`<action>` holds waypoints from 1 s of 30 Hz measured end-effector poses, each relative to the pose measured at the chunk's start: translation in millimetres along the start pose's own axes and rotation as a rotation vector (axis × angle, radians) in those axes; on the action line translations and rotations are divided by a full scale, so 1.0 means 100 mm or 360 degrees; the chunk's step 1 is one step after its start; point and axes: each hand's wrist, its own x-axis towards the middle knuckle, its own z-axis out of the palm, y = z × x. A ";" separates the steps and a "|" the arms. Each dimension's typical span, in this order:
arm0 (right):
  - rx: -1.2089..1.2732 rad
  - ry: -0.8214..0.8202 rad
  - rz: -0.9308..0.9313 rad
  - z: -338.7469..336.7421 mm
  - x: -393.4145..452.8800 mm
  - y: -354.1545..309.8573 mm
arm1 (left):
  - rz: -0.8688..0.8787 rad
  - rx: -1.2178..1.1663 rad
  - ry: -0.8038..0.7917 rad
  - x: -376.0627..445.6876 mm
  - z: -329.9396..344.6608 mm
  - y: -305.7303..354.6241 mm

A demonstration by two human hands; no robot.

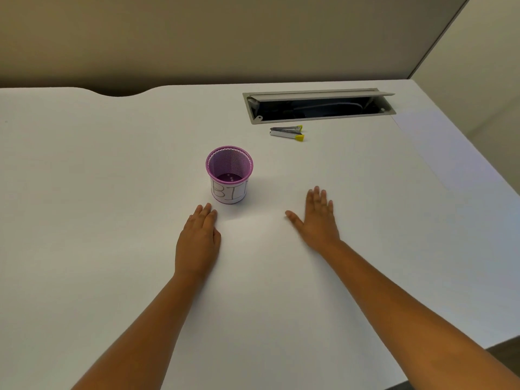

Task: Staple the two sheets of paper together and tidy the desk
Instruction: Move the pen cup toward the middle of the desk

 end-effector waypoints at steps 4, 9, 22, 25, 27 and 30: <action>0.0041 -0.0021 -0.0125 0.02 0.08 -0.29 | -0.0005 -0.0012 -0.0008 0.00 0.00 0.01; 0.0047 -0.0058 -0.0428 0.11 0.03 -0.57 | -0.0018 -0.0010 -0.0021 0.00 -0.02 0.01; 0.0355 0.0170 -0.0584 0.11 -0.45 -0.51 | 0.0002 -0.0021 -0.0013 -0.01 -0.02 0.00; 0.0421 0.0196 -0.0596 0.09 -0.41 -0.49 | -0.0004 -0.0013 -0.0018 0.00 -0.02 0.00; 0.0436 0.0210 -0.0597 0.05 -0.38 -0.50 | -0.0009 -0.0014 -0.0016 0.00 -0.01 0.00; 0.0396 0.0202 -0.0601 0.04 -0.34 -0.52 | -0.0011 -0.0007 -0.0017 0.00 -0.01 0.00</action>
